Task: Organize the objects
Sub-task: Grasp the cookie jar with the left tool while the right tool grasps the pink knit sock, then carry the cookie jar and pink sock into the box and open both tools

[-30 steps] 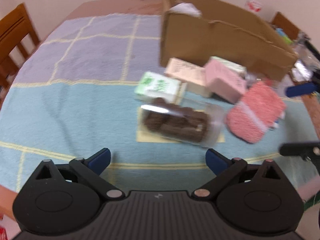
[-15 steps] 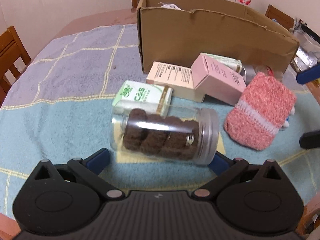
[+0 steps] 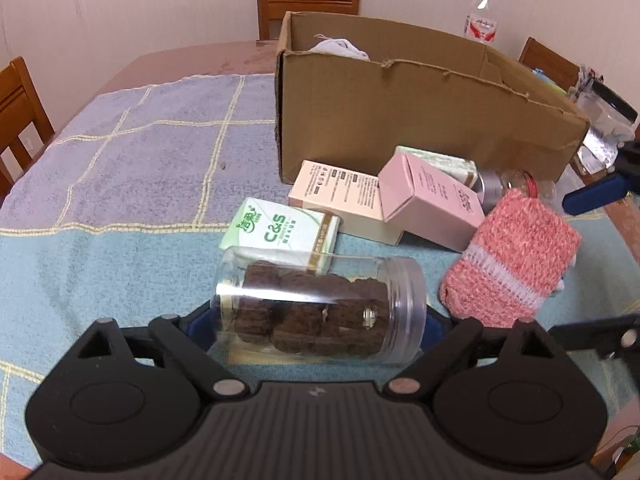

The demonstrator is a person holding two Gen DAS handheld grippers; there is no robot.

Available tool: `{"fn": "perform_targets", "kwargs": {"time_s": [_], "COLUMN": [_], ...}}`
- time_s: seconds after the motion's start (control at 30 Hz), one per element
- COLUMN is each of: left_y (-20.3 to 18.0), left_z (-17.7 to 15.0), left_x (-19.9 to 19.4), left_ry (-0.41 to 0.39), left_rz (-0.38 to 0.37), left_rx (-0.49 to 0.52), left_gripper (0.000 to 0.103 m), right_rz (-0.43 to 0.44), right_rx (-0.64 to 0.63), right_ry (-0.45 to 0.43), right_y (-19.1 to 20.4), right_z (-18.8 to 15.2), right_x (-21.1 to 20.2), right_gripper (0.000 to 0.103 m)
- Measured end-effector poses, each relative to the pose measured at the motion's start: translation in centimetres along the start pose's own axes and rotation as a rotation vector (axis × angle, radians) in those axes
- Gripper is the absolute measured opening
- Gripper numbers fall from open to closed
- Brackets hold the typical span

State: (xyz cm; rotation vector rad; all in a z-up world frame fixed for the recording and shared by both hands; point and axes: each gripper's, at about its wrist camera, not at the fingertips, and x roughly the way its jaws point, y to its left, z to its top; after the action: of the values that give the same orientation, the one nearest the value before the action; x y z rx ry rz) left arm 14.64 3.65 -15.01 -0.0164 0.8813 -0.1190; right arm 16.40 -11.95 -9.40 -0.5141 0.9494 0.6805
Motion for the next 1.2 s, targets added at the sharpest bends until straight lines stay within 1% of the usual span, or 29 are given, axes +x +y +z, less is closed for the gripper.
{"fn": "perform_targets", "kwargs": {"time_s": [0.2,0.47,0.57,0.6,0.63,0.73,0.77,1.0,1.2], "left_y": [1.1,2.3,2.7,2.9,3.0,3.3,3.4,3.9,4.3], "left_z": [0.6,1.4,1.5,1.6,1.5,1.7,1.7,2.6,3.8], "left_x": [-1.6,-2.9,-3.2,-3.2,-3.3,-3.4,-3.4,-3.5,-3.9], "left_ry": [-0.015,-0.029,-0.03,-0.028,-0.028,-0.025,-0.025,0.014,0.029], "left_rz": [-0.017,-0.04,-0.042,-0.045,-0.048,-0.058,-0.058,-0.084,-0.104], "left_rx": [-0.005,-0.002,0.002,0.005,0.005,0.007,0.008,0.017,0.029], "left_gripper": [0.092,0.092,0.092,0.092,0.092,0.092,0.092,0.092,0.092], "right_rz": [-0.03,-0.152,-0.196,-0.206,-0.213,-0.219,-0.217,-0.181,-0.153], "right_rx": [-0.052,-0.133,-0.167,-0.173,-0.172,-0.152,-0.144,-0.108,-0.035], "right_ry": [-0.008,0.002,0.008,0.016,0.017,0.027,0.035,0.049,0.058], "right_y": [1.5,3.7,4.5,4.6,4.6,4.3,4.1,3.8,3.0], "right_z": [0.5,1.0,1.1,1.1,1.2,1.6,1.8,2.4,3.0], "right_x": [0.8,3.2,4.2,4.4,4.5,4.7,4.6,4.0,3.3], "right_gripper": [0.103,0.102,0.099,0.096,0.095,0.089,0.089,0.077,0.074]}}
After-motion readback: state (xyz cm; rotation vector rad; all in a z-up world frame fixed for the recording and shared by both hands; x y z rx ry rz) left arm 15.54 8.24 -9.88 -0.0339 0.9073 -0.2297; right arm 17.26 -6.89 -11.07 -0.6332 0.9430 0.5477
